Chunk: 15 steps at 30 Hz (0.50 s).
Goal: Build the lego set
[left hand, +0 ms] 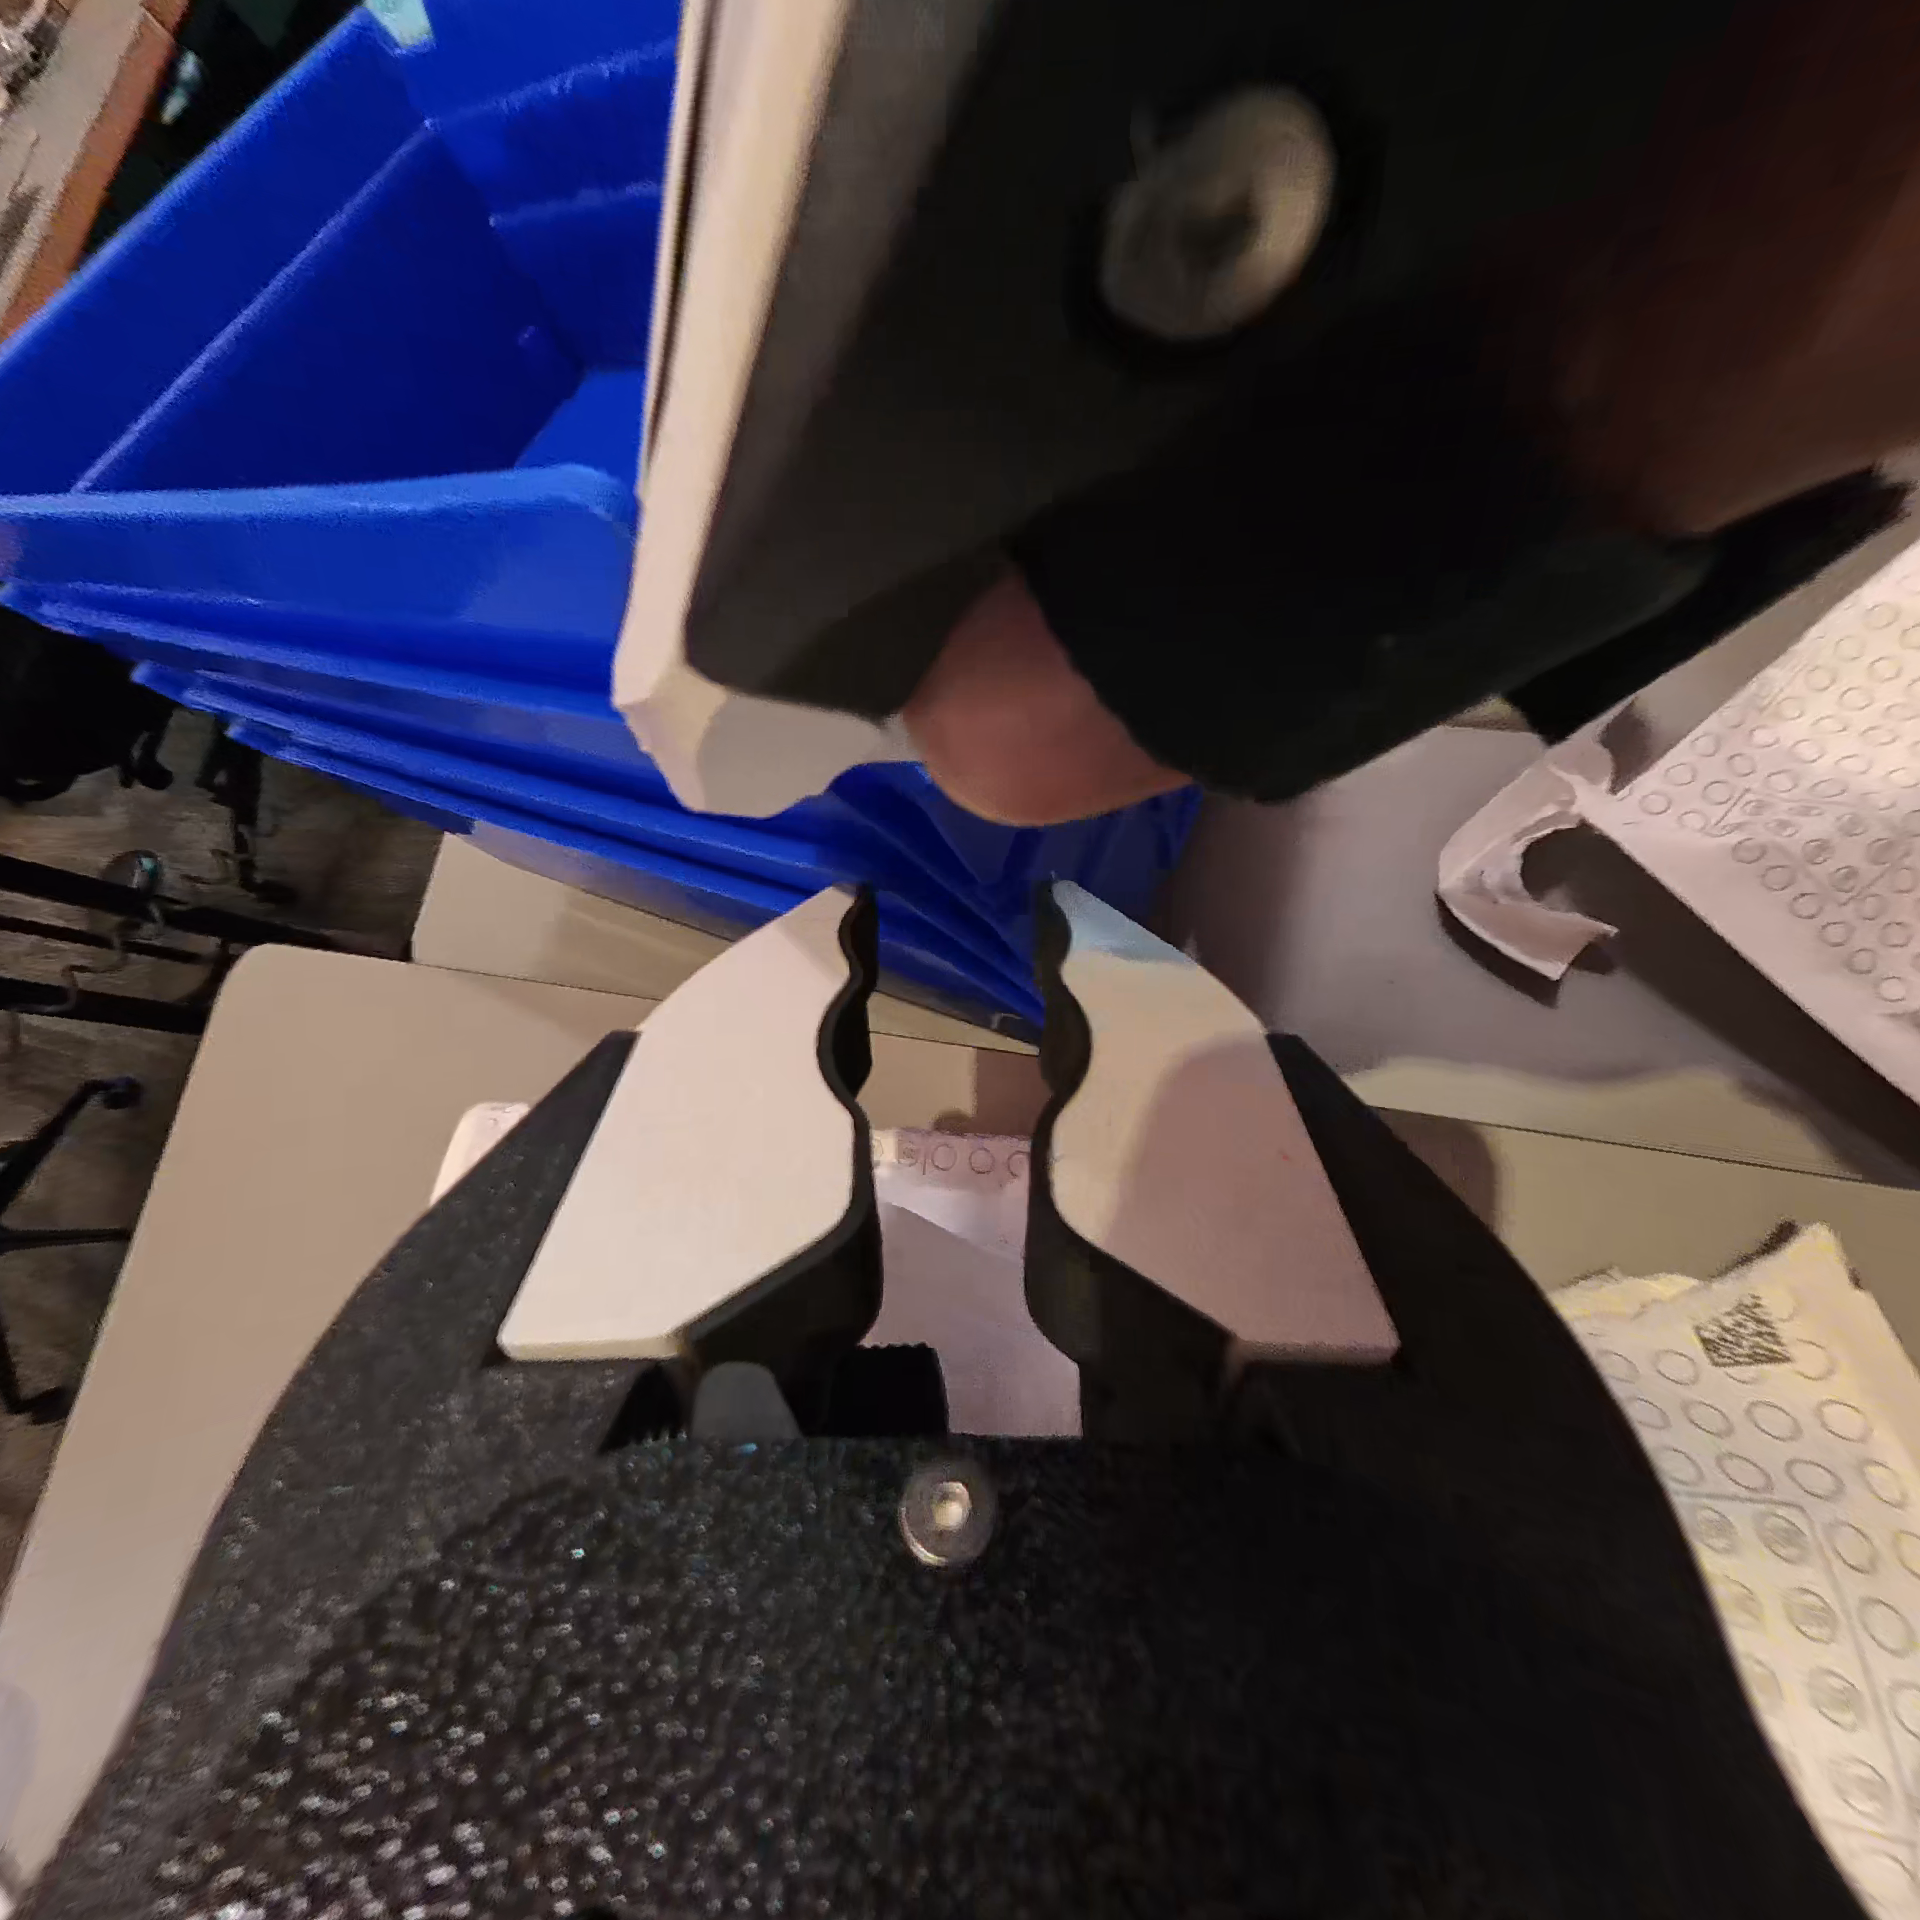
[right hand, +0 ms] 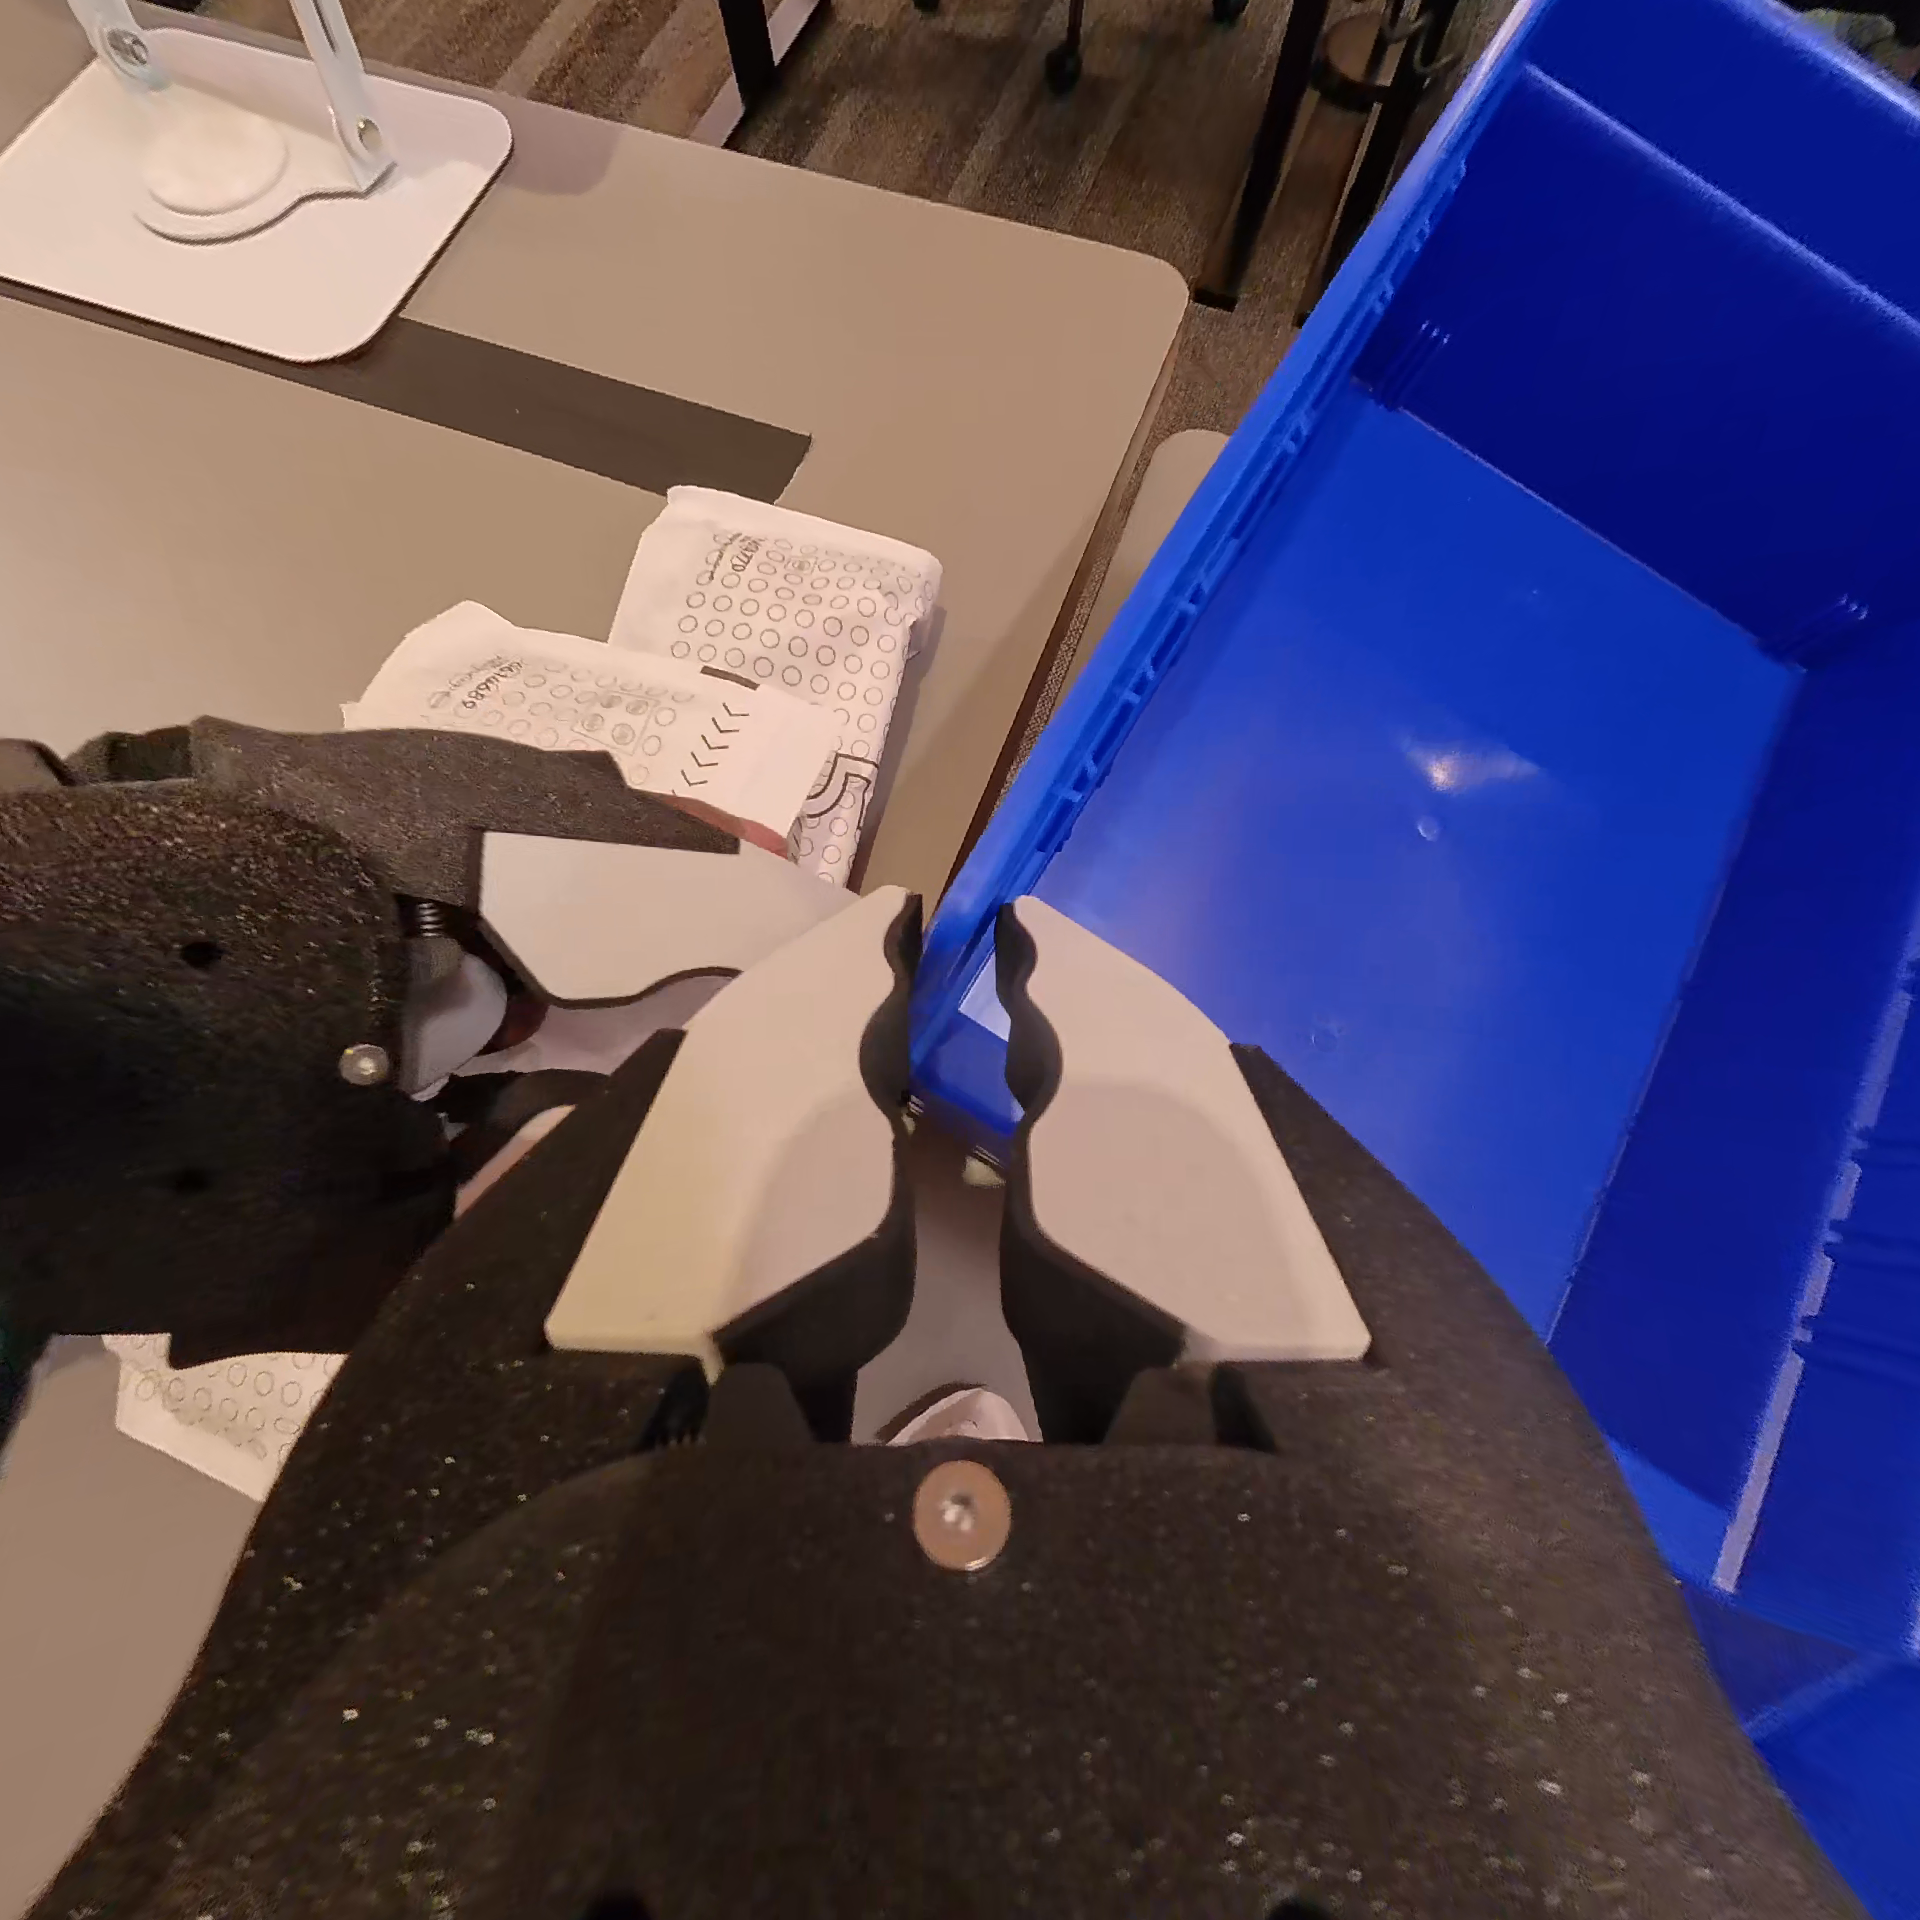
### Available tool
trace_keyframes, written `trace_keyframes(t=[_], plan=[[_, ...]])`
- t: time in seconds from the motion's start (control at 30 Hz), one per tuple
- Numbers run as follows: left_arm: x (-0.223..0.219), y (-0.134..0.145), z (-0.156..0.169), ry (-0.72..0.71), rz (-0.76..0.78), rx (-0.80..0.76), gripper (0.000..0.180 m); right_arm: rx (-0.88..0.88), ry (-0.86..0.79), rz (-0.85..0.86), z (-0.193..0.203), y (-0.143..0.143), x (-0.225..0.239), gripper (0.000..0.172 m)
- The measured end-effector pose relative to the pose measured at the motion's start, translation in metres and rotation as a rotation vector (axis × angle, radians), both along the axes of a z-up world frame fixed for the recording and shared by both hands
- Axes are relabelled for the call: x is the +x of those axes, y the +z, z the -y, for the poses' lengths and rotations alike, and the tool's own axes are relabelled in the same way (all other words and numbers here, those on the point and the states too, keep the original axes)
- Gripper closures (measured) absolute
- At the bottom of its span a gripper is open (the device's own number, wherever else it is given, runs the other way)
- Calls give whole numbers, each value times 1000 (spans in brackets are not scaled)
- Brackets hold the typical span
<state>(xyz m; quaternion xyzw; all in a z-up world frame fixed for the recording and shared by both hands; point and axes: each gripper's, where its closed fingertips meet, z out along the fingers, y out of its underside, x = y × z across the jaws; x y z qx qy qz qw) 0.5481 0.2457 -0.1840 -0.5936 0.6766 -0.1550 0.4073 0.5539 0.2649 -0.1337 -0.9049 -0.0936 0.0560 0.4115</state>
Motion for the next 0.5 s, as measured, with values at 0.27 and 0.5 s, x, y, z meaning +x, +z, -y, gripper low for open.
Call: trace_keyframes(t=[0.27, 0.5], plan=[[8, 5, 1, -33, 20, 47, 150, 37, -20, -49, 2, 6, 6, 160], [7, -7, 5, -66, -3, -20, 163, 11, -38, -6, 2, 1, 10, 160]])
